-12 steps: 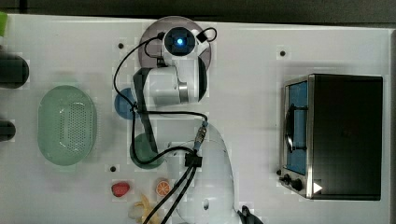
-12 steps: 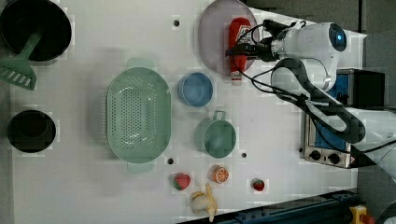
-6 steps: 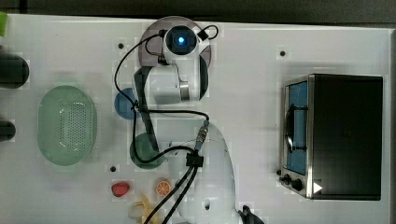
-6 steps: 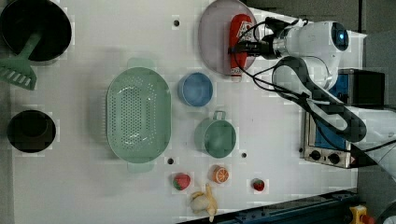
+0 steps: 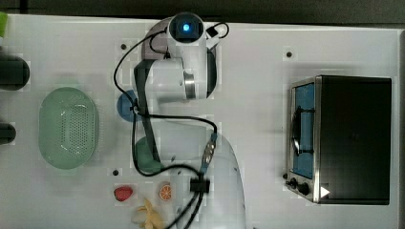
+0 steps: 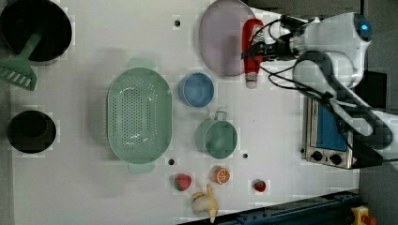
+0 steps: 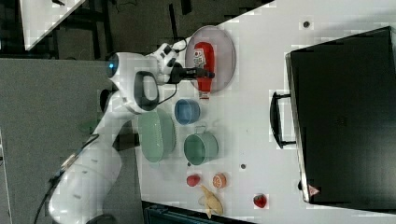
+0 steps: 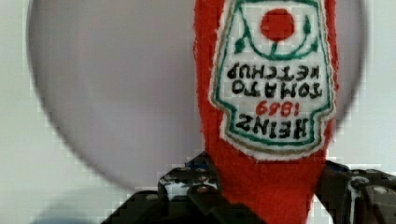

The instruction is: Pick ketchup from plate and place it on table.

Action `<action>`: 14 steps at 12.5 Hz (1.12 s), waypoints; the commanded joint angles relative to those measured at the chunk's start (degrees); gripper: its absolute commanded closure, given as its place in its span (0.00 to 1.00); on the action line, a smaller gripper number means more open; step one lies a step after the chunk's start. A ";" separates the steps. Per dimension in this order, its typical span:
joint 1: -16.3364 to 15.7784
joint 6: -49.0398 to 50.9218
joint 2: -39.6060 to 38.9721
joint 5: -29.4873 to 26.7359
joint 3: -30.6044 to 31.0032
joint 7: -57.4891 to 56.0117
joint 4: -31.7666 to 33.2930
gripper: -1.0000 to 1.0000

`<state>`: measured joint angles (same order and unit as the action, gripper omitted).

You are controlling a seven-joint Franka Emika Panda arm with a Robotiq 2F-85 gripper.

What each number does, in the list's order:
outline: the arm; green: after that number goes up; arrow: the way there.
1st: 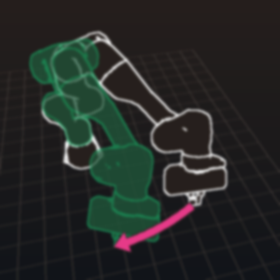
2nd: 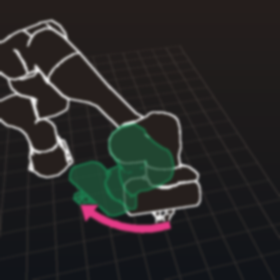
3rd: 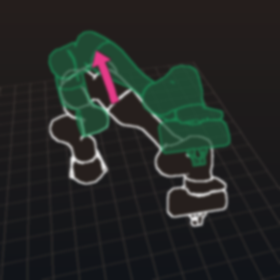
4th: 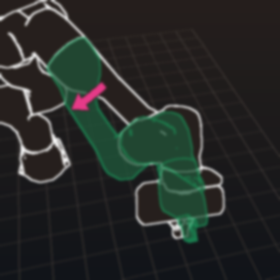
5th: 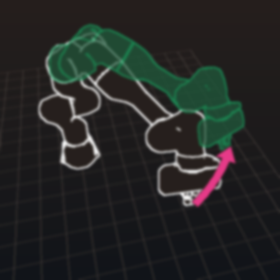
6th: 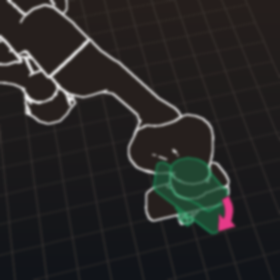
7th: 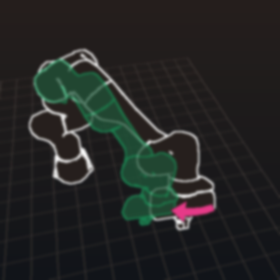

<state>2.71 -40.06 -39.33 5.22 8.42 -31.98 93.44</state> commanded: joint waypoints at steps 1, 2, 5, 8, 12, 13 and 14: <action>2.78 3.77 11.27 -1.39 0.69 3.05 -3.23 0.42; 3.39 6.51 13.35 -3.08 0.70 3.05 -3.16 0.42; 5.53 15.24 18.86 -8.87 0.33 3.10 -2.84 0.42; 7.10 20.42 23.89 -9.32 -1.81 3.10 -1.44 0.42; 7.39 22.95 30.28 -9.31 -4.98 4.87 6.75 0.42; 7.39 22.18 31.90 -9.30 -5.06 5.63 9.36 0.42; 7.30 21.21 33.55 -9.29 -4.98 6.53 12.12 0.42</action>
<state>9.76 -18.24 -6.48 -3.91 2.33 -29.38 103.79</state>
